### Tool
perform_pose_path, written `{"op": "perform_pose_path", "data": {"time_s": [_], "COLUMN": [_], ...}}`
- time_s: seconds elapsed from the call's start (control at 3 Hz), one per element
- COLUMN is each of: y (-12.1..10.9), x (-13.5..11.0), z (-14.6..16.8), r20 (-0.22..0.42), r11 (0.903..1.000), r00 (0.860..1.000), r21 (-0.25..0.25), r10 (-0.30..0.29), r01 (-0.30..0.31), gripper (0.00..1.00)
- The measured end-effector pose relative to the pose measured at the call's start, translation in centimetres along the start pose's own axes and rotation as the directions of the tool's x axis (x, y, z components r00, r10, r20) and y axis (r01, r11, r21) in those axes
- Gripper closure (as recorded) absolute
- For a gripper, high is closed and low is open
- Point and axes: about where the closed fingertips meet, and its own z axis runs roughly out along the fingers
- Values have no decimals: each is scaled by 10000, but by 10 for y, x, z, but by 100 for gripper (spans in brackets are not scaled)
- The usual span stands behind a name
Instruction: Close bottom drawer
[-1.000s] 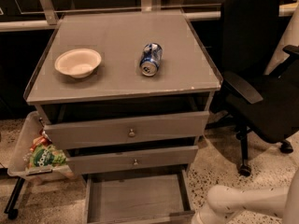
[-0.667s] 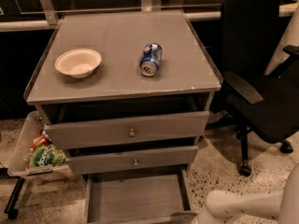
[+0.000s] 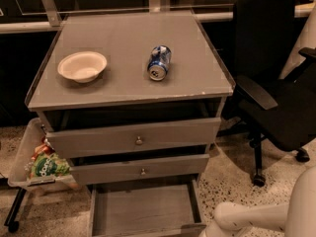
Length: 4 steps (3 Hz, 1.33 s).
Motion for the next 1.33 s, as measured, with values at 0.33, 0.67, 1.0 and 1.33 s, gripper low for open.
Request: {"op": "perform_pose_path", "data": {"time_s": [0.33,0.67,1.0,1.33], "y": [-26,-59,-82,-98], "x": [-8,-26,-41,-54], "z": [31,50,61,67], "r20": [470,795,799,778], "r11": [9994,9996,9999,9999], "r00": [9988,9968,9968,9969], "r21": [-341,-281,-150,19], "r10": [113,90,-6,-109], "r01": [-97,-68,18,108], "gripper": [100,100,100,100]}}
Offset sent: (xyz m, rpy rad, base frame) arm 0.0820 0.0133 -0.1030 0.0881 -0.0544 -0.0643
